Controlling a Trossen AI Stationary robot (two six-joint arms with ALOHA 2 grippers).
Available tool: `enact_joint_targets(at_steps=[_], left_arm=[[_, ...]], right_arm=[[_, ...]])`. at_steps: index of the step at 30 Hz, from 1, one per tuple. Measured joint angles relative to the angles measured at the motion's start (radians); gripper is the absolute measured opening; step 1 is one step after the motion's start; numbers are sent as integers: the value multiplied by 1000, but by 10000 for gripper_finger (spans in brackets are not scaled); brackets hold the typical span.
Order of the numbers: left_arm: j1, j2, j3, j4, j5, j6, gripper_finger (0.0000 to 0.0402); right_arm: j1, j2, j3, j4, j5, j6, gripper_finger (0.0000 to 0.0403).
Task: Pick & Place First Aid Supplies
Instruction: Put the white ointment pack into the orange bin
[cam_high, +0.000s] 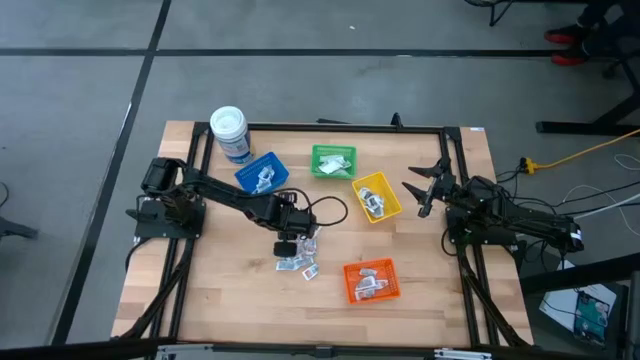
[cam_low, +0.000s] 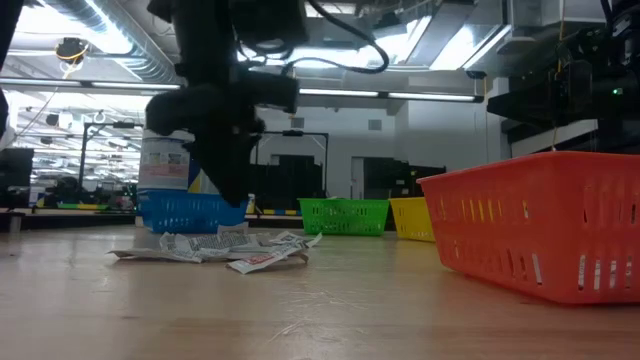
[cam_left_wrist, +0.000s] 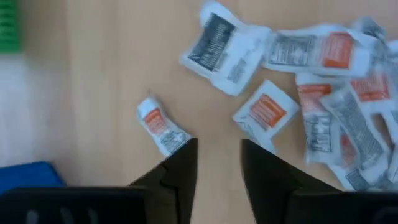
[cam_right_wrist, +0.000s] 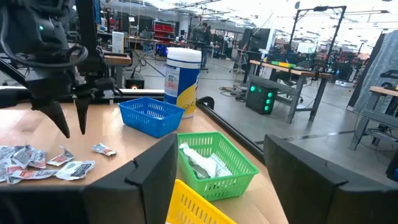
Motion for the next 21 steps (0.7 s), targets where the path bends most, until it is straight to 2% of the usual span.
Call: enact_joint_targets(at_steps=[4,11,16,21], left_arm=[[25,0,-30,22,40,63,114],[96,0,-69,60,54,75,114],[142,6,-73,130,176,147,113],[147,20,-73,110,172,191,113]], right_arm=[[0,0,0,0,0,0,236],[0,0,0,0,0,0,236],[0,0,0,0,0,0,236],[0,0,0,0,0,0,236]])
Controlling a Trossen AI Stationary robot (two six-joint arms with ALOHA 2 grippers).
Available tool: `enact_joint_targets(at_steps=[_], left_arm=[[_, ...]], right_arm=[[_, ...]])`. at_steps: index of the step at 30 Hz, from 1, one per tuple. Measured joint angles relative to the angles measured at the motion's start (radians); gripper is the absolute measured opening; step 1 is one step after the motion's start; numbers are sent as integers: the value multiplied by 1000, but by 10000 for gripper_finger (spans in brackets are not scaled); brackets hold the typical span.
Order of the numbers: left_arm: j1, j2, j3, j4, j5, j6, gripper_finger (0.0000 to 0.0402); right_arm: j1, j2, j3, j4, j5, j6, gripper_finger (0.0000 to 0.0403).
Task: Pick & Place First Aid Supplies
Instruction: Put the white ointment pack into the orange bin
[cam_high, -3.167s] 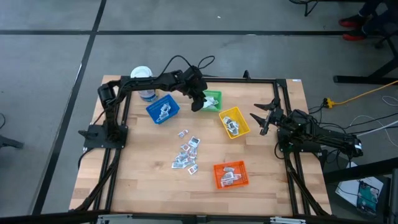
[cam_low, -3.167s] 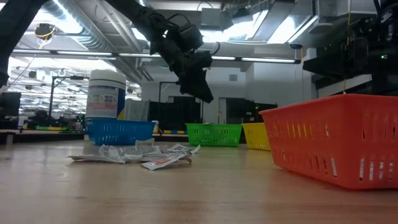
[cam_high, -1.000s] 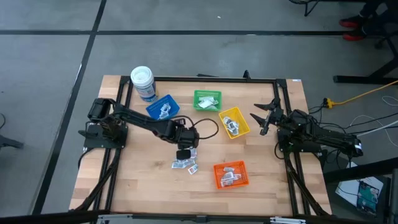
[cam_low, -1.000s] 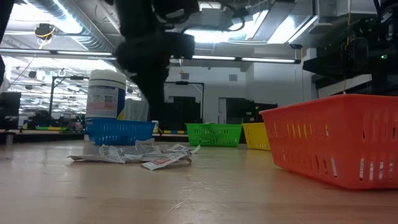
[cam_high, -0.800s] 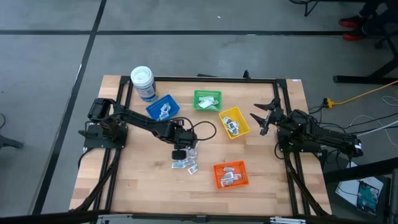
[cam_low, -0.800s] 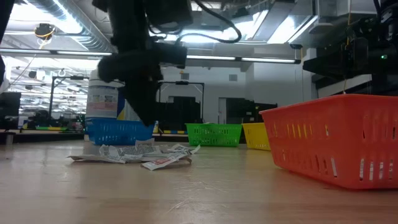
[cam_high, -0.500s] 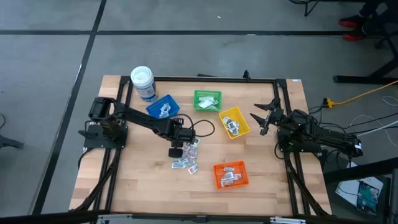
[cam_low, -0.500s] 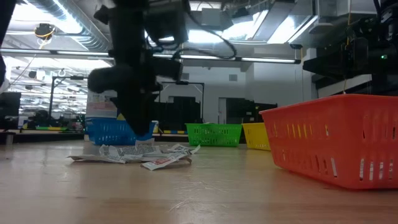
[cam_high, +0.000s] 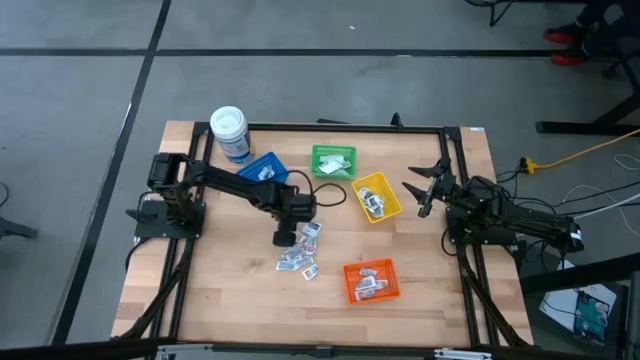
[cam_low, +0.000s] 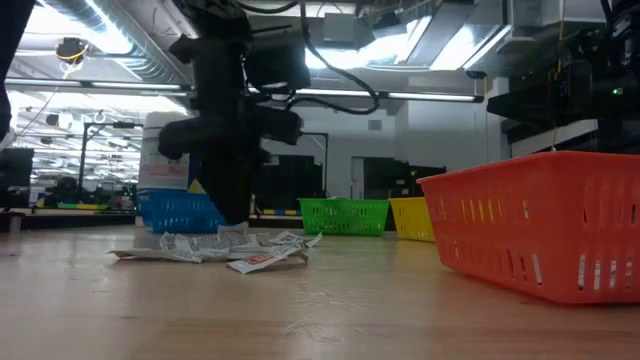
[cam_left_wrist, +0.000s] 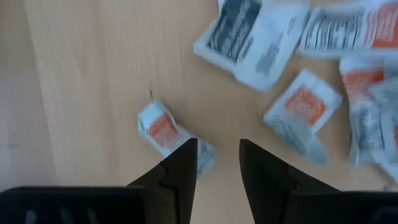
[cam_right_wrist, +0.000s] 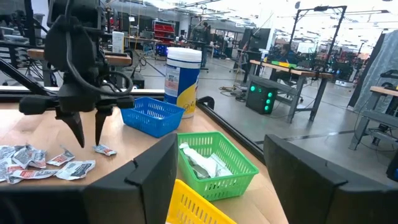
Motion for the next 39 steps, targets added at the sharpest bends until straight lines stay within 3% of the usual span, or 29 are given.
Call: enact_joint_targets(at_steps=[13,23,31,39], left_arm=[[0,58,3,5,-34,-27,109],[-3,60,3,13,-44,-124,8],[-6,60,28,8,-18,-240,3],[-31,25,150,46,40,-251,3]], right_arm=[[0,0,0,0,0,0,236],[0,0,0,0,0,0,236],[0,0,0,0,0,0,236],[0,0,0,0,0,0,236]])
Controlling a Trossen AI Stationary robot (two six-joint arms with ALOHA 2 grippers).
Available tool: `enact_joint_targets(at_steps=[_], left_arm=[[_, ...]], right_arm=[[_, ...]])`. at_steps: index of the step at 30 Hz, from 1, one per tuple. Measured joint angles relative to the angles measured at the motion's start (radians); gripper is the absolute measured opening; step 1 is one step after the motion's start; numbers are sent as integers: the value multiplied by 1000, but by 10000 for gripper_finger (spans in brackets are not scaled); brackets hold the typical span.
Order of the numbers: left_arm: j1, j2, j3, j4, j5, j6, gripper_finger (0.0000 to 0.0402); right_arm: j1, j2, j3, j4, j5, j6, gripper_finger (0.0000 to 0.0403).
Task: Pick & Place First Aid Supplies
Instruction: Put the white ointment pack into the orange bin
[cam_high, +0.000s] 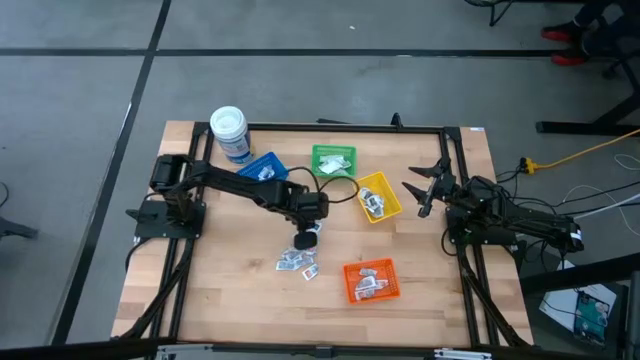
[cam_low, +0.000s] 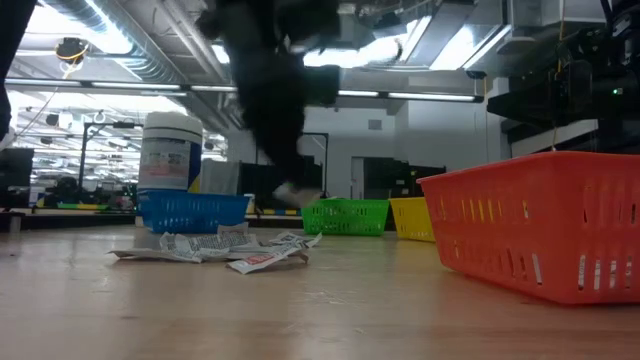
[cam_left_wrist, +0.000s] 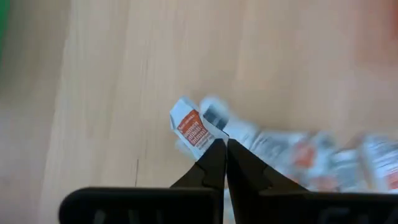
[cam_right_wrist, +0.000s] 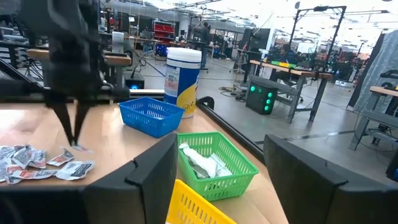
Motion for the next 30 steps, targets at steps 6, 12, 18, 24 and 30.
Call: enact_joint_targets(at_steps=[6,12,18,24,30], left_arm=[[-25,-4,150,52,91,23,3],[-49,-5,237,155,163,28,3],[-60,-5,254,293,291,-32,3],[-81,-5,254,464,363,-95,3],[-137,2,256,541,325,-111,3]], right_arm=[[0,0,0,0,0,0,236],[0,0,0,0,0,0,236],[0,0,0,0,0,0,236],[0,0,0,0,0,0,236],[0,0,0,0,0,0,236]])
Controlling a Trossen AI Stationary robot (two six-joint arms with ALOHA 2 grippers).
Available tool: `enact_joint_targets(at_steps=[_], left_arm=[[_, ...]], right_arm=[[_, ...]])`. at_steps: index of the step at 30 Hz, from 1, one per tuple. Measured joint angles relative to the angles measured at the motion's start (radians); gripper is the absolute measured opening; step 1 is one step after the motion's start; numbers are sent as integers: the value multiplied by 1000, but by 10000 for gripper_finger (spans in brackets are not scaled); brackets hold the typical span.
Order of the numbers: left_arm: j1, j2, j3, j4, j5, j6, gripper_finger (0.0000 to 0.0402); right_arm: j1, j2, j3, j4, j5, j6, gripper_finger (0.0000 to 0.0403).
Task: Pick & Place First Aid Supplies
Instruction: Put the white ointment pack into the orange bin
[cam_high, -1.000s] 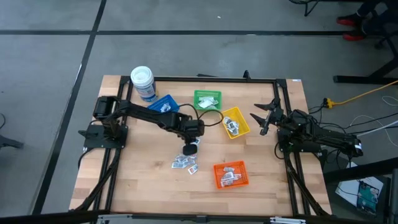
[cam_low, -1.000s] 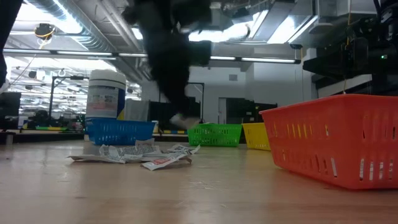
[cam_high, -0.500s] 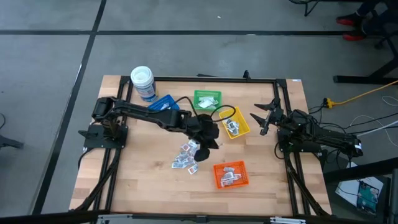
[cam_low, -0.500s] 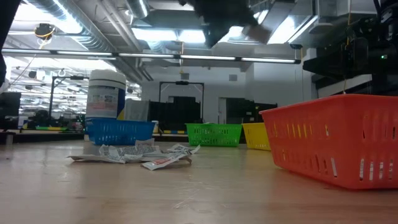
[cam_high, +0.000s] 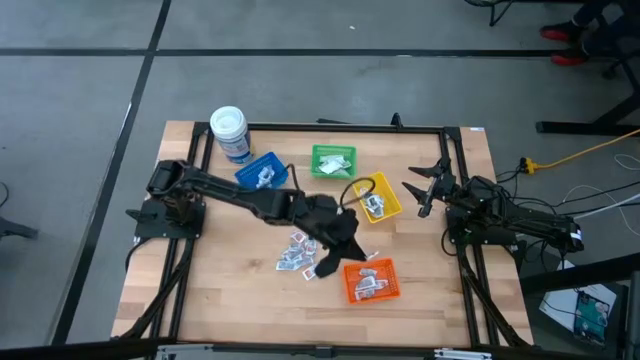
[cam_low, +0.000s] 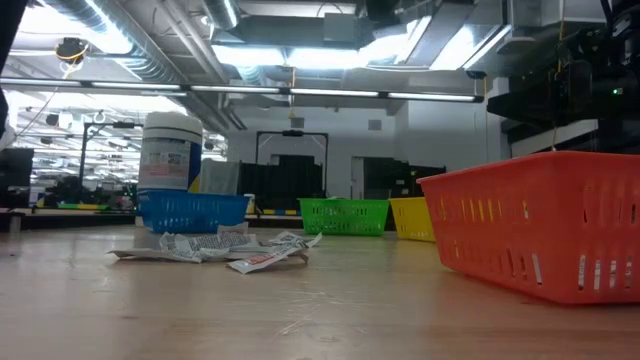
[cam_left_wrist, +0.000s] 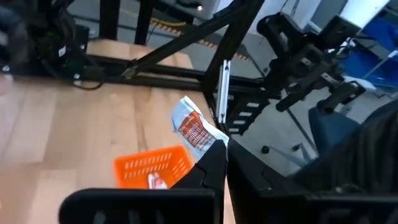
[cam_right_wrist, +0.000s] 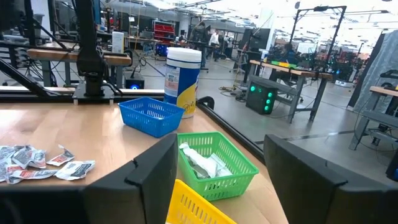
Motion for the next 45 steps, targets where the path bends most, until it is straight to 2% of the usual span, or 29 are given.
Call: enact_joint_targets(at_steps=[8,15,20,26,38,45], left_arm=[[-88,64,0,40,-229,7,3],[-156,161,0,117,-264,-33,3],[-177,240,9,151,-333,-82,3],[-166,258,65,158,-332,-54,3],[-162,258,75,146,-330,5,7],[-162,258,75,145,-359,54,52]], right_arm=[[0,0,0,0,0,0,236],[0,0,0,0,0,0,236],[0,0,0,0,0,0,236],[0,0,0,0,0,0,236],[0,0,0,0,0,0,236],[0,0,0,0,0,0,236]])
